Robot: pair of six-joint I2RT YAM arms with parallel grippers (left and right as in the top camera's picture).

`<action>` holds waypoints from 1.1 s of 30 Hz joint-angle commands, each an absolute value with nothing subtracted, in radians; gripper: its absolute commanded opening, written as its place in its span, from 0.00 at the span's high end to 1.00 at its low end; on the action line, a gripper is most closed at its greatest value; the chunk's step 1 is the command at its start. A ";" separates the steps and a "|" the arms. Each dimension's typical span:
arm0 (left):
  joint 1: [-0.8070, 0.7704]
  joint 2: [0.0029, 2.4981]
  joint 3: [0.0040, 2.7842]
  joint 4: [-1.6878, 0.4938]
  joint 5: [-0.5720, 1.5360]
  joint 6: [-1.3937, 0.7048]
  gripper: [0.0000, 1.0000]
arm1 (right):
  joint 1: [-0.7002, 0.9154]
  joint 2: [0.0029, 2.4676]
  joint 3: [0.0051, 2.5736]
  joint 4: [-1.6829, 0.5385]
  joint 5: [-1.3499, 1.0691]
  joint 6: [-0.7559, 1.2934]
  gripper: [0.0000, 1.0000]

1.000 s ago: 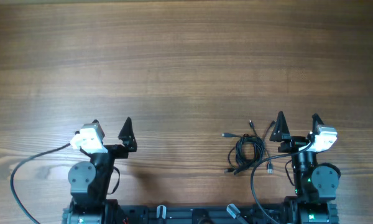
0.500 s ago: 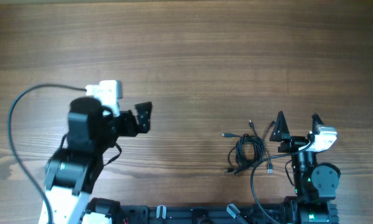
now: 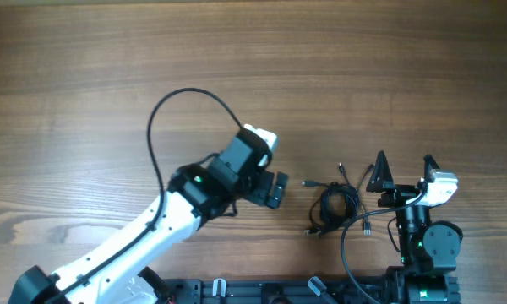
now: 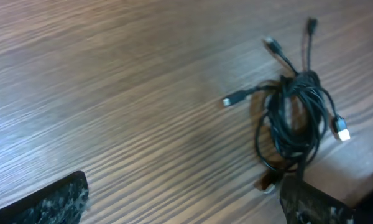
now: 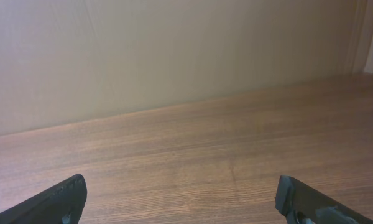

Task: Untangle cables
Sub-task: 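Reach the left gripper over to the black cable bundle and grasp it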

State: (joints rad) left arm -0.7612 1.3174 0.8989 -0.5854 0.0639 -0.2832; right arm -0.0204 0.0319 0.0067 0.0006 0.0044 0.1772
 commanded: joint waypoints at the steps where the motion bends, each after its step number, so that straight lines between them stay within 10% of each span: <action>1: -0.780 1.334 0.917 -0.514 0.066 -0.327 0.00 | -0.015 0.029 0.006 0.006 -0.001 0.160 0.00; 33: -1.006 1.848 1.042 -0.250 0.001 -0.663 0.09 | -0.015 0.029 0.006 0.006 -0.001 0.160 0.00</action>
State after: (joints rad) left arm -1.0016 1.7920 1.0264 -0.2535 0.0231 -0.6525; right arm -0.0204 0.0319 0.0067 0.0006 0.0044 0.1772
